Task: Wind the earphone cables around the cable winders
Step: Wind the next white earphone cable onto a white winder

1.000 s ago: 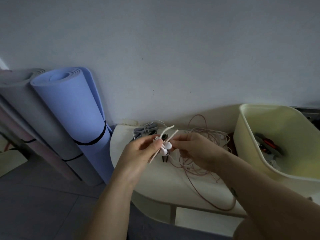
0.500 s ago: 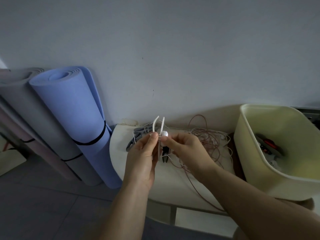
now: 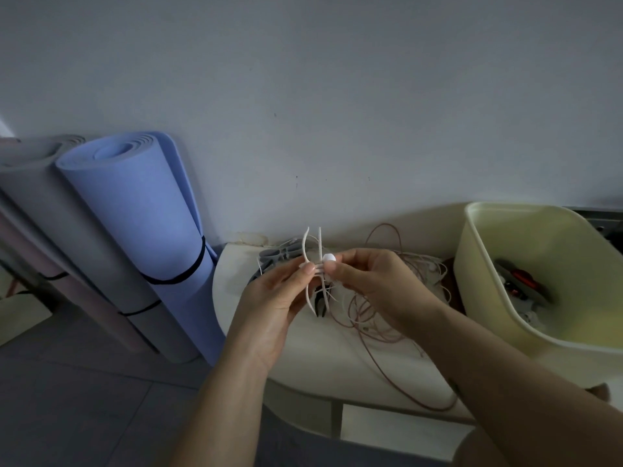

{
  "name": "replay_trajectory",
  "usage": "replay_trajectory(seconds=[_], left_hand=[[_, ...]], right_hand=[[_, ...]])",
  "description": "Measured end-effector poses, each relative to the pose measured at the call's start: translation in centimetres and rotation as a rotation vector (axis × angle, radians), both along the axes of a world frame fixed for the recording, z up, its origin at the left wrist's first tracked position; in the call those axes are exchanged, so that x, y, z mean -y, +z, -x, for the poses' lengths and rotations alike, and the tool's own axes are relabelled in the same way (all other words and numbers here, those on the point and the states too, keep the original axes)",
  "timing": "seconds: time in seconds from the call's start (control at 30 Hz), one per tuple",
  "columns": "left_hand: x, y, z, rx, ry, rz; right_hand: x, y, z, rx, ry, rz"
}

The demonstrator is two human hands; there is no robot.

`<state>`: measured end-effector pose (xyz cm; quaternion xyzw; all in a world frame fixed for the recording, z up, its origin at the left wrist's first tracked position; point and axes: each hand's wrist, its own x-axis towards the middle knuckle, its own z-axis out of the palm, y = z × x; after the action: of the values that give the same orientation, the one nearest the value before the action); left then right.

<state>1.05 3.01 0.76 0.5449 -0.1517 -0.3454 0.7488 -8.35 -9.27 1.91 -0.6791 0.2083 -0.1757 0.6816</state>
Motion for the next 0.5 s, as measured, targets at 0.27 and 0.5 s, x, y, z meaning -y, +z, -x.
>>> replay_trajectory(seconds=[0.27,0.5], left_hand=[[-0.40,0.32,0.15,-0.052,-0.013,-0.002],[0.14,0.41,0.19,-0.041,0.071,-0.019]], right_hand=[[0.59,0.91,0.28,-0.038,0.061,0.084],[0.79,0.48,0.06,-0.065,0.063,0.040]])
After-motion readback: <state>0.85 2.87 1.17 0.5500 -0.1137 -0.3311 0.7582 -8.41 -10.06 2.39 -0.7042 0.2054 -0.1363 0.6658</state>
